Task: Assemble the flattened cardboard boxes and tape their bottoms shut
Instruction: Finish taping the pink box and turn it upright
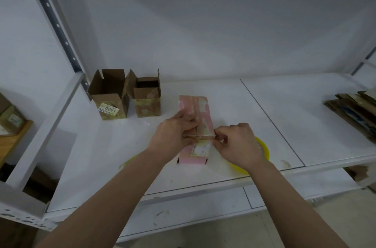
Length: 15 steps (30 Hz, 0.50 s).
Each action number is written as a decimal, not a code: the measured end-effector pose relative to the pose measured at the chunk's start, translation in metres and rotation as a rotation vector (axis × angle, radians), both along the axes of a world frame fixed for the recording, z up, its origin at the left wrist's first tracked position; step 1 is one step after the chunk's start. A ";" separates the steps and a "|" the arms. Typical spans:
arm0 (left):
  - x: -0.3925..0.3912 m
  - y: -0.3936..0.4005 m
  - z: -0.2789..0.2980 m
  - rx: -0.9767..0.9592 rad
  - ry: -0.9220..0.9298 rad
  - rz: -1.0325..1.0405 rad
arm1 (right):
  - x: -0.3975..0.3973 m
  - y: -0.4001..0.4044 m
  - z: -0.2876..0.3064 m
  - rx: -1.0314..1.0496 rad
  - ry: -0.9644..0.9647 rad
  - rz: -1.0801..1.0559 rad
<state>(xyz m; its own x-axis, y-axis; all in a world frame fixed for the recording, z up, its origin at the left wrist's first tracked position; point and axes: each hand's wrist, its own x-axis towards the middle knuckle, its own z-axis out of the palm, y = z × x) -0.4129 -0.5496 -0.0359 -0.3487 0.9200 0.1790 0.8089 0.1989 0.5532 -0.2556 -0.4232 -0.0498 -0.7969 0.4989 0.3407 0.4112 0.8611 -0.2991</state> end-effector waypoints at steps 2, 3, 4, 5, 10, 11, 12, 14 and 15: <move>0.001 0.001 0.000 -0.015 0.007 0.003 | 0.000 0.000 0.002 -0.009 -0.036 -0.004; 0.001 0.001 0.001 -0.021 0.000 0.001 | 0.000 0.001 0.003 -0.027 -0.037 -0.008; 0.001 0.000 0.002 -0.026 -0.007 -0.004 | 0.000 0.000 0.004 -0.049 -0.026 -0.018; 0.001 0.000 0.002 -0.033 -0.005 -0.010 | 0.000 -0.001 0.004 -0.076 -0.012 -0.028; 0.000 0.001 0.003 -0.039 0.040 0.003 | -0.005 -0.006 0.005 -0.151 -0.003 -0.042; 0.001 0.000 0.005 -0.043 0.041 0.002 | -0.003 -0.004 0.005 -0.193 -0.008 -0.049; 0.001 0.000 0.008 -0.057 0.040 -0.007 | -0.001 -0.002 0.007 -0.243 -0.008 -0.061; 0.001 0.000 0.015 -0.109 0.016 -0.022 | 0.004 0.005 0.009 -0.310 0.007 -0.098; 0.002 0.001 0.019 -0.113 -0.002 -0.017 | 0.006 0.008 0.011 -0.320 0.017 -0.114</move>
<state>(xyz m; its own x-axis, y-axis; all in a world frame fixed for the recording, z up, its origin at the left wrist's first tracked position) -0.4114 -0.5488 -0.0170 -0.3331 0.9401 0.0732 0.8116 0.2463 0.5297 -0.2497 -0.4151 -0.0392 -0.7251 0.6686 0.1648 0.4925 0.6708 -0.5544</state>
